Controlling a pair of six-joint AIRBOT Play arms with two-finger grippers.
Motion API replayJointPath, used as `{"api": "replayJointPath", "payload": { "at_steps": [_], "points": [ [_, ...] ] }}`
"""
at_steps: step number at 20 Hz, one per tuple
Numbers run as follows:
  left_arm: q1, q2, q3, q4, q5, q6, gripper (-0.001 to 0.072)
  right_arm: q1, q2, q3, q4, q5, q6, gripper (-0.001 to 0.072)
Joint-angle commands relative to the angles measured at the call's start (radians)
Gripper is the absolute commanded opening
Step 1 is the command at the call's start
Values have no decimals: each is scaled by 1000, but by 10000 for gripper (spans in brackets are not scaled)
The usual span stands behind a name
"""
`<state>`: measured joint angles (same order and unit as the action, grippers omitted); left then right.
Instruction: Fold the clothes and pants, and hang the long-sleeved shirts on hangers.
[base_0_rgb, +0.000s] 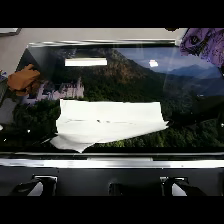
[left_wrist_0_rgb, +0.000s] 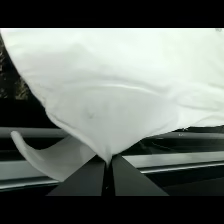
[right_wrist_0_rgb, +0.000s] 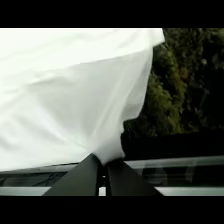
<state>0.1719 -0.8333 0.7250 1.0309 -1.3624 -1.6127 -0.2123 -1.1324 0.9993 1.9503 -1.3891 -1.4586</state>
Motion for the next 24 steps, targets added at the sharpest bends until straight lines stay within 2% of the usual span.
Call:
{"api": "replayJointPath", "payload": {
  "at_steps": [1,3,7,12,17,21,22,23,24],
  "points": [
    [-57,-178,80,-27,145,32,13,1,-77,0,84,209,-91,31],
    [-58,-314,174,-49,180,61,13,1,-135,18,80,296,-90,31],
    [-57,-554,401,-56,197,91,13,1,-248,58,96,370,-90,32],
    [-57,-771,649,-56,197,86,13,63,-339,109,108,454,-107,32],
    [-62,-896,757,-87,230,76,13,74,-372,144,87,546,-44,32],
    [-83,-975,760,-98,231,76,14,73,-426,144,95,543,-37,33],
    [-84,-986,760,-105,233,76,16,73,-438,144,95,536,-37,57],
    [-84,-991,760,-111,235,75,52,71,-442,144,95,514,-23,192],
    [-80,-988,763,-110,237,62,186,58,-440,152,94,471,-5,361]
  ]
}}
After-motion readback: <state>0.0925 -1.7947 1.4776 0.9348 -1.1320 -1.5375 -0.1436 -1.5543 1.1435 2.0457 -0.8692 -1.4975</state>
